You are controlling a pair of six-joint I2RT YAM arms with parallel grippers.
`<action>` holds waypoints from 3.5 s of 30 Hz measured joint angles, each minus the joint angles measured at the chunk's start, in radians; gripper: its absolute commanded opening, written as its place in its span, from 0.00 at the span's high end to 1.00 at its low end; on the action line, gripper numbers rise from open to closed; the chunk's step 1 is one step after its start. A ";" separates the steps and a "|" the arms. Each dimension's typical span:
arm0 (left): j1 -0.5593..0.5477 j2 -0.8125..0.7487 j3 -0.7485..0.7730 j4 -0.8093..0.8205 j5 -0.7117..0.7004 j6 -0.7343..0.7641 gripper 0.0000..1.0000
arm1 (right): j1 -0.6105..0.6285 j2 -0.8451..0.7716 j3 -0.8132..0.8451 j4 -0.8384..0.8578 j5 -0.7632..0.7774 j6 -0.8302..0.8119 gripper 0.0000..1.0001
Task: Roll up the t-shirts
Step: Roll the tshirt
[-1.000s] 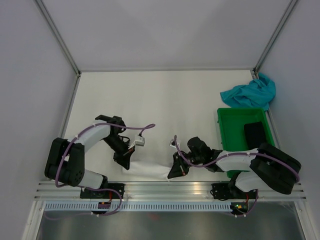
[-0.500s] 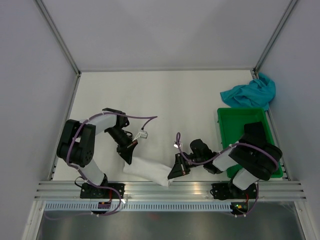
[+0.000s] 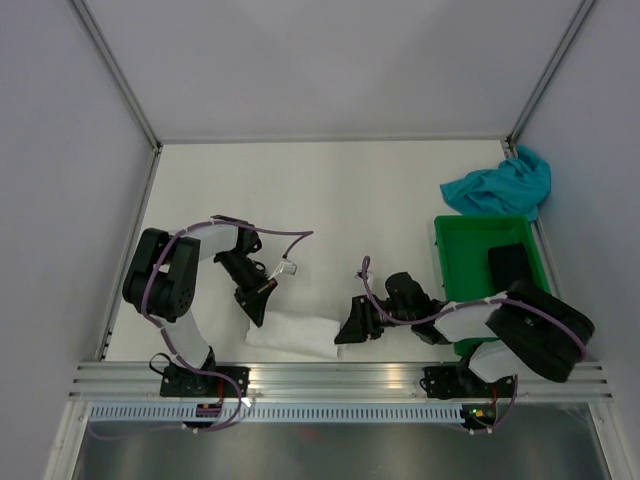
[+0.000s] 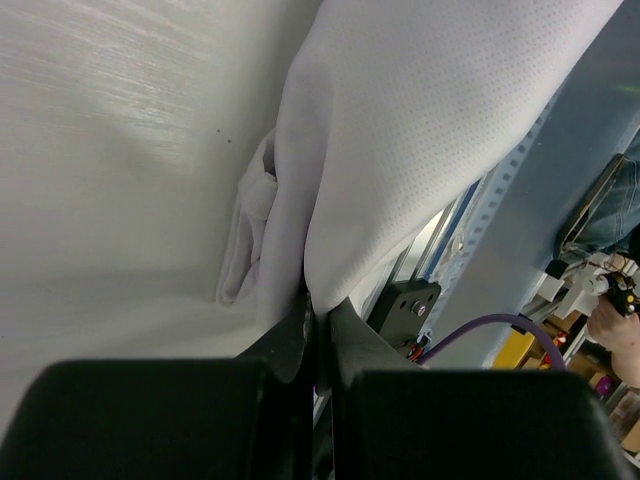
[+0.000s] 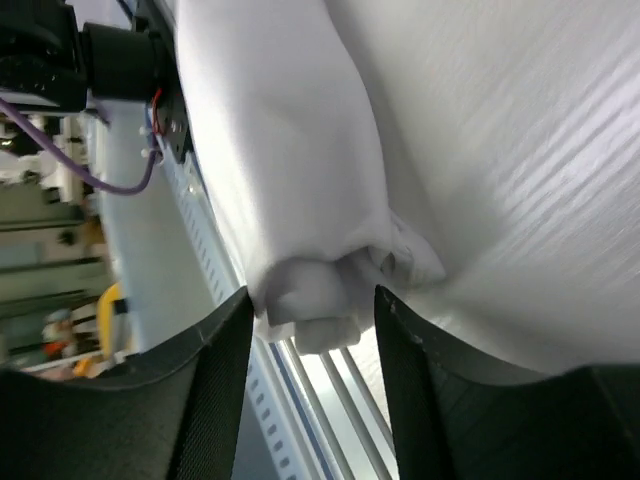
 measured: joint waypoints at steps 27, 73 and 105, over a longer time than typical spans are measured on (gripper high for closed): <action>0.002 -0.018 0.000 0.034 -0.030 -0.027 0.86 | 0.661 0.215 0.827 -0.954 0.945 -1.011 0.12; 0.005 -0.019 0.055 -0.013 -0.054 0.002 0.67 | 0.416 0.344 0.924 -1.036 0.642 -1.181 0.14; 0.127 -0.241 0.099 -0.035 -0.151 -0.064 0.63 | 0.245 0.153 0.673 -0.955 0.793 -0.629 1.00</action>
